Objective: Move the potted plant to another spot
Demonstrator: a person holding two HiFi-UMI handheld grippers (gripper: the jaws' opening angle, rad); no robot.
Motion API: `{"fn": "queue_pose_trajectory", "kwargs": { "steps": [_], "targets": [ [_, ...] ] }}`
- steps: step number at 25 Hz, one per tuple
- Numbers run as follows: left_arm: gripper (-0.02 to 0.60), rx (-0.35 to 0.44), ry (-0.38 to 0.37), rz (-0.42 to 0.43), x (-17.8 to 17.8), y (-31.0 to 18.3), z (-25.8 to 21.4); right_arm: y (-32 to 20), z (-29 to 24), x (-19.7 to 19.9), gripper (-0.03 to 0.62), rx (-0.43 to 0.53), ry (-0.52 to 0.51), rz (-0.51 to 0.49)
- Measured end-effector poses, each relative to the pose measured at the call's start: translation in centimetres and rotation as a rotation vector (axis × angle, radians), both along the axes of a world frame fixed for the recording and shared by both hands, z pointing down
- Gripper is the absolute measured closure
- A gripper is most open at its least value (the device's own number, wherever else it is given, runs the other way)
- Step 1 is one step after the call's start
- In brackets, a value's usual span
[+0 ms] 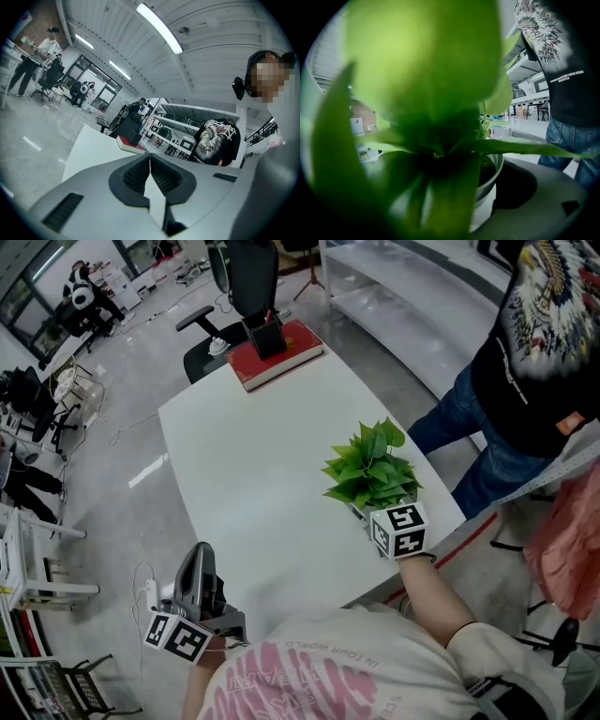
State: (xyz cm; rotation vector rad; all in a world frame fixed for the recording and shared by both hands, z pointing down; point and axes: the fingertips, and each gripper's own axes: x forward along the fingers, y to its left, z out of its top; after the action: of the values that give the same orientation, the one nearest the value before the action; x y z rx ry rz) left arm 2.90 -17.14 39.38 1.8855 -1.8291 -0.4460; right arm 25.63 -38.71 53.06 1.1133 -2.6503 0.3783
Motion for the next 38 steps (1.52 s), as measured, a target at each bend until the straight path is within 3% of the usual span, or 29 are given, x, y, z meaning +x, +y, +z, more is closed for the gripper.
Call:
{"fn": "queue_pose_trajectory", "kwargs": {
  "steps": [12, 16, 21, 24, 27, 38],
  "targets": [
    [0.555, -0.005, 0.060, -0.031, -0.9, 1.2, 0.7, 1.3, -2.1, 0.0, 0.043, -0.004, -0.030, 0.017],
    [0.555, -0.009, 0.029, -0.026, -1.0, 1.5, 1.1, 2.1, -4.2, -0.3, 0.043, 0.019, -0.050, 0.009],
    [0.555, 0.008, 0.085, -0.008, -2.7, 2.5, 1.1, 4.0, -6.8, -1.6, 0.043, 0.059, -0.049, 0.018],
    [0.556, 0.023, 0.100, 0.002, -4.2, 3.1, 0.3, 5.3, -8.6, -2.6, 0.043, 0.080, -0.053, 0.035],
    [0.555, 0.037, 0.054, 0.023, -6.1, 3.6, -0.9, 6.4, -9.9, -3.9, 0.043, 0.085, -0.068, 0.053],
    [0.556, 0.062, 0.022, 0.071, -18.4, 9.6, -2.2, 14.4, -12.9, -14.9, 0.042, 0.140, -0.051, 0.073]
  ]
}}
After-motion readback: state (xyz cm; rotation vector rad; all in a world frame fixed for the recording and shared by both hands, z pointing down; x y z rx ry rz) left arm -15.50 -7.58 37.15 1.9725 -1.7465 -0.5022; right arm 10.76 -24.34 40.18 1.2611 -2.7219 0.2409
